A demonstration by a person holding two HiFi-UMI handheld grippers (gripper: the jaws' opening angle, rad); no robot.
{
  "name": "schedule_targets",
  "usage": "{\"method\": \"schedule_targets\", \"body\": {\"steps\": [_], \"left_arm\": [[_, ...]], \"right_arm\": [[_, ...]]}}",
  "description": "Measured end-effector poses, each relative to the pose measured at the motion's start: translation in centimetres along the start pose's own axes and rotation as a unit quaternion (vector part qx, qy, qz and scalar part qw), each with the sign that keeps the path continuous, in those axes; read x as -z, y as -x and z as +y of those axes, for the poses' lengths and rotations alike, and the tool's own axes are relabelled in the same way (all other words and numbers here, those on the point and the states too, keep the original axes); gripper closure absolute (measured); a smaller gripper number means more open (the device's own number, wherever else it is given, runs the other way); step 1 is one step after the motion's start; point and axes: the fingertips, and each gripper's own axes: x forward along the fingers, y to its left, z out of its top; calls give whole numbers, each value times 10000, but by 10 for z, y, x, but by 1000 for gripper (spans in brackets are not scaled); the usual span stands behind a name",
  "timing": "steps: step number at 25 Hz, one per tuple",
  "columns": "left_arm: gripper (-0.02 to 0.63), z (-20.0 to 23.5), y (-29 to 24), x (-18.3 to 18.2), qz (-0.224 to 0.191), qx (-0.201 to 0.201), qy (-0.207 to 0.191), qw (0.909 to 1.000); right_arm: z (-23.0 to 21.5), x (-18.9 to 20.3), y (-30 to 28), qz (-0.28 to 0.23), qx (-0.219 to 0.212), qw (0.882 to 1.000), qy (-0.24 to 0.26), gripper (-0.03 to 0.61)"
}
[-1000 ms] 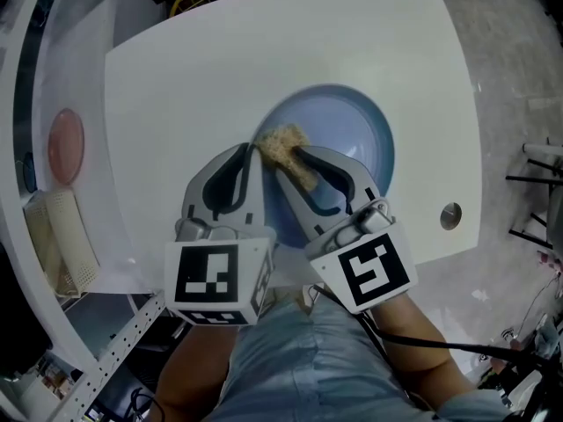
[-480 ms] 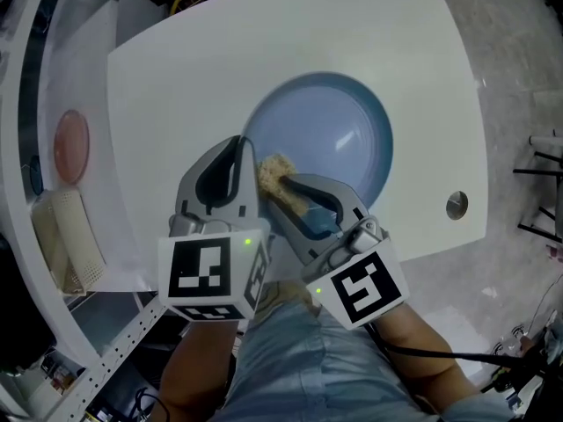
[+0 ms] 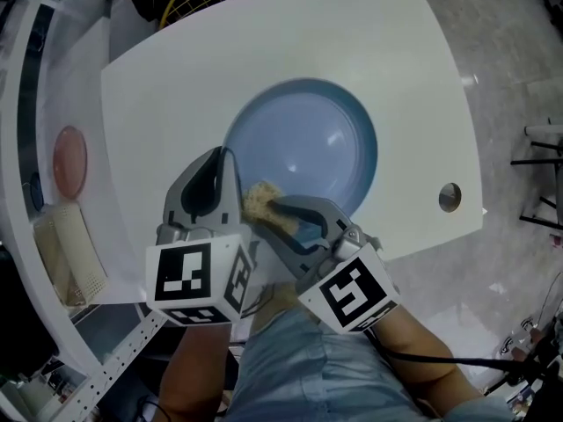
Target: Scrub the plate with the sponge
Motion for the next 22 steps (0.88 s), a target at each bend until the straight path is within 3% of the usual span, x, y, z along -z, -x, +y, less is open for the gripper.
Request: {"method": "schedule_targets", "body": {"steps": [11, 22], "left_arm": [[591, -4, 7, 0, -42, -22, -67, 10000], [591, -10, 13, -4, -99, -58, -191, 9998]], "right_arm": [[0, 27, 15, 404, -18, 9991, -116, 485], [-24, 52, 43, 802, 478, 9949, -385, 485]]}}
